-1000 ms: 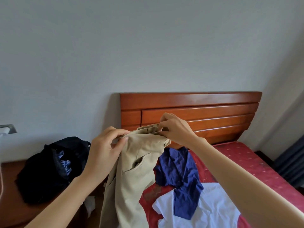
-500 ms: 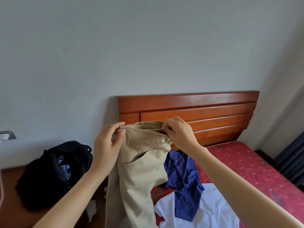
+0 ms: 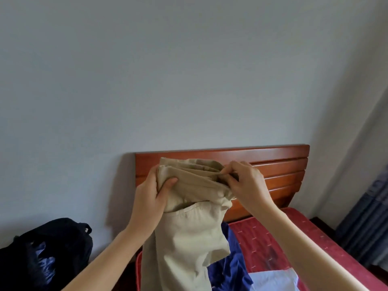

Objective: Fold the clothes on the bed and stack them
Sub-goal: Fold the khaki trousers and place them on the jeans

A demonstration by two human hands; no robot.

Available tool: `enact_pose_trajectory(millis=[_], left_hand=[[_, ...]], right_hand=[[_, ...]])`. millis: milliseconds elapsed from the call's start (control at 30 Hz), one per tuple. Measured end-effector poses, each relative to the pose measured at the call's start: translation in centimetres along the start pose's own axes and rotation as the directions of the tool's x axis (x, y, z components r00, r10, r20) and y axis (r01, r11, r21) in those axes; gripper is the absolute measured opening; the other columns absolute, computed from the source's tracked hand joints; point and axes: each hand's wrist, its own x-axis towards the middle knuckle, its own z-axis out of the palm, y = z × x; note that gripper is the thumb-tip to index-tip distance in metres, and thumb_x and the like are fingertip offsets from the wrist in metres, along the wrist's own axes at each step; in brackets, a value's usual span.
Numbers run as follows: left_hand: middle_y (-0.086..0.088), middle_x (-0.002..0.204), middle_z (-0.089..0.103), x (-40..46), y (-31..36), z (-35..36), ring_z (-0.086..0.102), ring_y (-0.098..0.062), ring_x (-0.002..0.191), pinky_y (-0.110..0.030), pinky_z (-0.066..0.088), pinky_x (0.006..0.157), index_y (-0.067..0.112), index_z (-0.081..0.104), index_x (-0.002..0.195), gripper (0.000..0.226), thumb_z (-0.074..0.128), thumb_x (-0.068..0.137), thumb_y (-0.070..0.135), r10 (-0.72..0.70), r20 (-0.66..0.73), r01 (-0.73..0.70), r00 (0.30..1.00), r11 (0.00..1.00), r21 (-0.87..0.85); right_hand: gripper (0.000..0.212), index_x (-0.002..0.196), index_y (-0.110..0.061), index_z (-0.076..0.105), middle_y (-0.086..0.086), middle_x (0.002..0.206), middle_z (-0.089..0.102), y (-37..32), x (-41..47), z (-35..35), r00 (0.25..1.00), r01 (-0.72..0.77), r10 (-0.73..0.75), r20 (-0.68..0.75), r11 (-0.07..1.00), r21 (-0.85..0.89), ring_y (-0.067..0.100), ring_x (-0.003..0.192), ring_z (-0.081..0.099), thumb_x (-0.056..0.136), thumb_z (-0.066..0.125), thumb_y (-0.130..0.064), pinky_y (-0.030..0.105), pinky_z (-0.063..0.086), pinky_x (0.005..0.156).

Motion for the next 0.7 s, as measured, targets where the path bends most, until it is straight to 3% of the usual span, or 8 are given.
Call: enact_pose_trajectory(millis=[67, 167, 233, 300, 400, 467, 600, 700], left_hand=[[0.027, 0.073, 0.064, -0.5, 0.3, 0.8, 0.06, 0.008, 0.065, -0.003, 0.039, 0.058, 0.029, 0.058, 0.092, 0.014, 0.066, 0.09, 0.018, 0.035, 0.033, -0.035, 0.999, 0.999, -0.007], [0.024, 0.077, 0.066, 2.8, 2.3, 0.7, 0.061, 0.006, 0.066, -0.003, 0.04, 0.056, 0.042, 0.056, 0.085, 0.009, 0.063, 0.089, 0.04, 0.107, -0.089, -0.117, 0.99, 0.987, -0.11], [0.012, 0.079, 0.067, 5.4, 2.9, 1.5, 0.063, -0.005, 0.07, -0.012, 0.045, 0.058, 0.039, 0.06, 0.088, 0.015, 0.06, 0.086, 0.054, 0.132, -0.048, -0.138, 0.99, 0.977, -0.163], [0.007, 0.075, 0.067, 5.6, 2.3, 3.5, 0.063, -0.011, 0.071, -0.02, 0.048, 0.063, 0.028, 0.065, 0.089, 0.019, 0.064, 0.086, 0.047, 0.088, 0.082, -0.078, 0.993, 0.99, -0.113], [0.005, 0.075, 0.068, 4.3, 0.7, 6.4, 0.062, -0.013, 0.071, -0.02, 0.046, 0.062, 0.017, 0.066, 0.087, 0.008, 0.066, 0.089, 0.025, -0.015, 0.158, 0.043, 0.987, 0.983, -0.179], [0.008, 0.078, 0.068, 4.7, 0.4, 7.6, 0.062, -0.01, 0.072, -0.017, 0.046, 0.063, 0.022, 0.064, 0.087, 0.004, 0.065, 0.091, 0.023, -0.02, 0.139, 0.052, 0.99, 0.971, -0.232], [0.026, 0.066, 0.059, 6.8, 2.5, 9.3, 0.053, 0.003, 0.057, -0.007, 0.037, 0.056, 0.035, 0.051, 0.075, 0.023, 0.066, 0.089, 0.025, 0.109, 0.122, -0.08, 0.986, 0.972, -0.222], [0.018, 0.056, 0.05, 7.8, 3.5, 10.5, 0.041, -0.003, 0.05, -0.012, 0.032, 0.05, 0.029, 0.045, 0.067, 0.031, 0.066, 0.09, 0.027, 0.147, 0.146, -0.112, 0.978, 0.969, -0.22]], right_hand=[[0.011, 0.082, -0.024, 0.069, -0.013, 0.083, 0.059, 0.5, -0.3, -1.0, 0.996, -0.015, 0.022, 0.088, 0.996, -0.083, 0.011, 0.087, 0.06, 0.085, 0.066, -0.014, 0.019, 0.038, 0.068], [0.01, 0.077, -0.036, 0.064, -0.021, 0.087, 0.063, 0.3, 1.3, -4.5, 0.951, 0.11, -0.095, -0.296, 0.993, 0.035, -0.003, 0.084, 0.06, 0.079, 0.067, -0.026, 0.008, 0.041, 0.069], [0.006, 0.078, -0.035, 0.065, -0.019, 0.086, 0.066, 1.0, 1.6, -5.3, 0.91, 0.087, -0.073, -0.409, 0.996, 0.016, 0.0, 0.082, 0.062, 0.078, 0.068, -0.03, 0.013, 0.046, 0.07], [0.007, 0.082, -0.03, 0.07, -0.01, 0.086, 0.069, 2.6, 1.2, -4.1, 0.964, -0.175, 0.16, -0.213, 0.983, -0.054, 0.012, 0.086, 0.064, 0.082, 0.068, -0.022, 0.032, 0.049, 0.076], [0.004, 0.085, -0.025, 0.071, -0.003, 0.088, 0.071, 4.9, 1.8, -4.0, 0.947, -0.322, 0.32, -0.036, 0.932, -0.164, 0.019, 0.091, 0.064, 0.085, 0.067, -0.023, 0.03, 0.046, 0.075], [0.003, 0.087, -0.029, 0.069, -0.009, 0.096, 0.068, 5.2, 3.4, -5.2, 0.975, -0.223, 0.219, -0.05, 0.967, -0.126, 0.014, 0.099, 0.061, 0.083, 0.07, -0.029, 0.025, 0.041, 0.076], [0.069, 0.129, -0.036, 0.052, -0.02, 0.125, 0.055, 2.8, 6.7, -5.7, 0.992, 0.077, -0.081, 0.096, 0.996, 0.04, 0.0, 0.119, 0.047, 0.07, 0.064, -0.069, 0.013, 0.034, 0.09], [0.028, 0.086, -0.033, 0.059, -0.022, 0.076, 0.056, 2.2, 8.3, -4.8, 0.979, 0.088, -0.089, 0.186, 0.996, 0.011, -0.004, 0.072, 0.05, 0.076, 0.07, -0.056, 0.016, 0.034, 0.065]])
